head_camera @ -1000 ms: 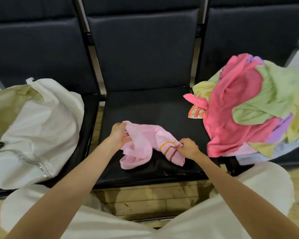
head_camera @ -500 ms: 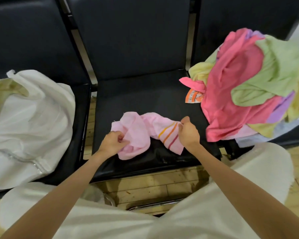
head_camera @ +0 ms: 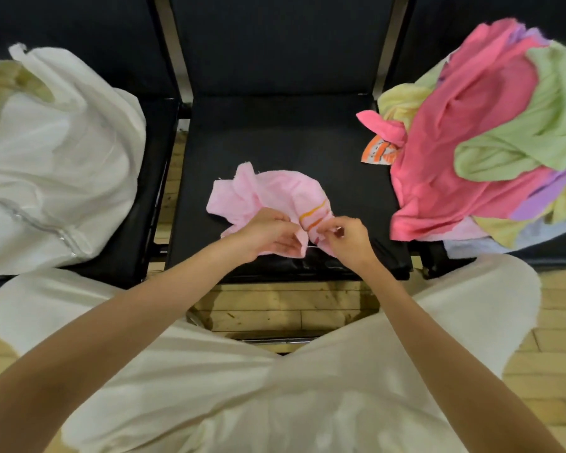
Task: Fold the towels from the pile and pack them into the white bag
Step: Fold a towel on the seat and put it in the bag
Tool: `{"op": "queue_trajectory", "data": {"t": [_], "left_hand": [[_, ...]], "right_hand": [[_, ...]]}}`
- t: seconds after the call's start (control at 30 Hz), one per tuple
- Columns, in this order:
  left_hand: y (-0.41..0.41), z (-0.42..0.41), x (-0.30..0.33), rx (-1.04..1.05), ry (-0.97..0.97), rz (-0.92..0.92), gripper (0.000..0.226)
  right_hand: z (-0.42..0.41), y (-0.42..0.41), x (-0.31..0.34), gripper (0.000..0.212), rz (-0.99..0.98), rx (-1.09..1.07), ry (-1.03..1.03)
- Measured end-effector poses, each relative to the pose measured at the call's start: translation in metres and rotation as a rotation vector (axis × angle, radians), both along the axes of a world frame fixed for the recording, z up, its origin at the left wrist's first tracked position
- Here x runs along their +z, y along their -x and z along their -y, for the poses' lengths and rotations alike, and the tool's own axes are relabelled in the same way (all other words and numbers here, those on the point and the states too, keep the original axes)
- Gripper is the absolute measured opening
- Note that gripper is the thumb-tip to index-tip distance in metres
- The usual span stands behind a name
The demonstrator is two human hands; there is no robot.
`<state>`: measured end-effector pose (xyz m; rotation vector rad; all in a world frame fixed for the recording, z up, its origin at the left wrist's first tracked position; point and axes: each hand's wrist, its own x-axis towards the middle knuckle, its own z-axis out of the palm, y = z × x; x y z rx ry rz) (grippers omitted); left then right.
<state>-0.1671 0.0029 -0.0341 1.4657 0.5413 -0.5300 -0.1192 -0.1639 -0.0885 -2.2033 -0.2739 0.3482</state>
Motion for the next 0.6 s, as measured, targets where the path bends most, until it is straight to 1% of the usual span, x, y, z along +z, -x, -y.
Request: {"op": "queue_trajectory", "data": {"t": [0.07,0.17,0.23,0.3,0.33,0.43,0.53,0.6], "left_hand": [[0.0,0.0,-0.014,0.012,-0.02,-0.055,0.01],[0.0,-0.005,-0.032,-0.009,-0.174,-0.086,0.016],[-0.002,-0.011,-0.036,-0.014,-0.274,-0.037,0.016],[-0.007,-0.022,-0.035,-0.011,-0.399,0.037,0.013],[-0.012,-0.029,-0.034,-0.001,-0.466,0.069,0.013],[-0.035,-0.051,-0.033,0.029,-0.675,0.169,0.017],[-0.067,-0.071,-0.036,0.022,-0.979,0.259,0.019],[-0.093,-0.083,-0.042,-0.009,-1.077,0.233,0.023]], "right_hand": [[0.005,0.004,0.0,0.023,-0.019,0.066,0.01],[0.005,0.003,-0.005,0.025,-0.056,0.156,0.054],[0.004,0.002,-0.006,0.023,-0.069,0.182,0.089],[0.001,0.002,-0.007,0.017,-0.066,0.212,0.16],[-0.001,0.002,-0.008,0.019,-0.063,0.222,0.212],[-0.006,0.003,-0.008,0.04,-0.019,0.27,0.396],[-0.013,0.006,-0.005,0.042,-0.033,0.344,0.481],[-0.017,0.005,-0.001,0.04,-0.03,0.384,0.492]]}}
